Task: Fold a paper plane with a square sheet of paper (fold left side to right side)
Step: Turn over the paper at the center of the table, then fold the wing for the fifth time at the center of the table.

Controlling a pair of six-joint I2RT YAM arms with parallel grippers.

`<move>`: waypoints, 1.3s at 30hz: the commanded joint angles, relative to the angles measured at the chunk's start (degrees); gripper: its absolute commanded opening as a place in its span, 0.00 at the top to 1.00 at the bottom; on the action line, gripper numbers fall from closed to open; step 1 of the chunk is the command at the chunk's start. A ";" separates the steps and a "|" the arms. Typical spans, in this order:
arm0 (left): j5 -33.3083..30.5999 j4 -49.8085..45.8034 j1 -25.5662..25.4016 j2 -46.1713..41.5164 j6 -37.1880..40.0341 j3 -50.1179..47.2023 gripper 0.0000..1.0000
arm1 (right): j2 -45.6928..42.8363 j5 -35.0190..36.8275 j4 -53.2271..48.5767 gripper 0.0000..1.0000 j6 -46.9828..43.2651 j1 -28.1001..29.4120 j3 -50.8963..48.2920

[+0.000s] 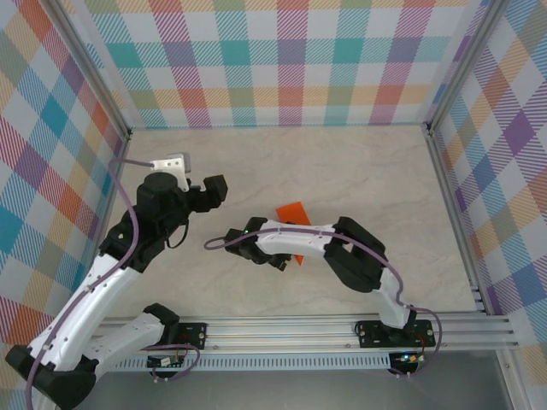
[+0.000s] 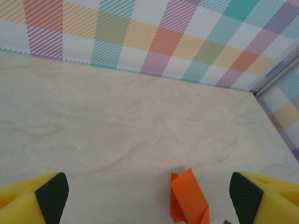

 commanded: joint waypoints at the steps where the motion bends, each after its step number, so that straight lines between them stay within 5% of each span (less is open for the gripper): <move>1: 1.01 -2.69 -0.08 4.11 -1.03 2.44 0.07 | -10.02 -4.66 5.18 0.08 0.17 0.38 -5.20; 3: 3.20 -1.67 0.83 7.34 -2.95 1.82 0.06 | -16.96 -6.14 8.95 0.00 0.24 -0.11 -9.76; 8: 16.90 5.49 2.67 17.09 -7.10 -0.97 0.06 | -32.52 -13.97 18.27 0.00 1.07 -4.93 -20.83; 14: 33.05 17.19 2.50 32.38 -12.09 -2.17 0.13 | -52.64 -31.63 32.90 0.00 4.38 -16.25 -36.60; 18: 37.35 22.98 1.24 40.69 -14.12 -1.83 0.17 | -66.52 -43.96 41.71 0.00 8.18 -26.30 -47.68; 22: 40.18 26.77 0.00 47.58 -15.80 -0.60 0.23 | -75.80 -49.06 43.86 0.00 9.53 -31.65 -53.32; 29: 43.28 30.05 -1.70 56.57 -17.44 3.13 0.35 | -79.77 -49.14 41.14 0.00 9.37 -34.00 -54.87; 39: 43.75 31.20 -1.99 59.35 -14.98 3.89 0.79 | -72.83 -46.88 42.26 0.00 5.81 -34.09 -54.00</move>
